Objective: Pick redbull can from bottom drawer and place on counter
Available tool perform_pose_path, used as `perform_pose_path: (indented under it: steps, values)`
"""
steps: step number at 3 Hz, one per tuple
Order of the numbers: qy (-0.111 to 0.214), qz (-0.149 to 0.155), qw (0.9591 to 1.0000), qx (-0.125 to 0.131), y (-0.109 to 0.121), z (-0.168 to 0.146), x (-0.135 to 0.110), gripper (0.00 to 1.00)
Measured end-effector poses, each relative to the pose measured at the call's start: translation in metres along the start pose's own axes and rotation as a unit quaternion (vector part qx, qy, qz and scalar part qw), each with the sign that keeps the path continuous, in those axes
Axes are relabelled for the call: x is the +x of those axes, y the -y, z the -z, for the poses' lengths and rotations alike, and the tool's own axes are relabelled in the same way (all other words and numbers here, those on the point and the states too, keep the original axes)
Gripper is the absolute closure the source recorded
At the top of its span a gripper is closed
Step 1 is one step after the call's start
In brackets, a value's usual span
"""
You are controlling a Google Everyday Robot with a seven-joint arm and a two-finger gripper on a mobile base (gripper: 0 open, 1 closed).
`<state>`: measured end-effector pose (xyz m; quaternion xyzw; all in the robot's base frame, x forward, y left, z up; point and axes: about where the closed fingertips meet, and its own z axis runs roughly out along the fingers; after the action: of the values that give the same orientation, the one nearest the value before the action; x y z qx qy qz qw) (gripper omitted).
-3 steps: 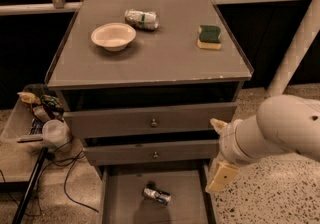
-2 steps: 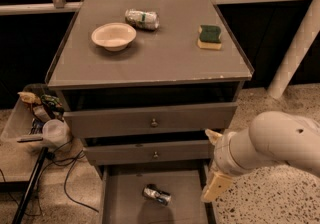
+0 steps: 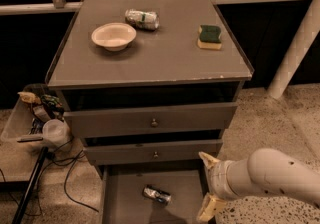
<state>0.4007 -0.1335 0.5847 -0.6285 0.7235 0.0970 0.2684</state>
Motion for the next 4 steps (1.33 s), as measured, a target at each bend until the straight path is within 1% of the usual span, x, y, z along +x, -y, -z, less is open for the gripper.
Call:
perform_pose_path:
  steps: [1, 2, 3, 4]
  values:
    - [0.035, -0.001, 0.9993, -0.013, -0.004, -0.048, 0.024, 0.00]
    - [0.056, -0.025, 0.9978, -0.025, 0.000, -0.091, 0.044, 0.00]
    - [0.076, -0.078, 0.9933, -0.039, 0.012, -0.142, 0.067, 0.00]
    - [0.076, -0.078, 0.9933, -0.039, 0.011, -0.142, 0.067, 0.00]
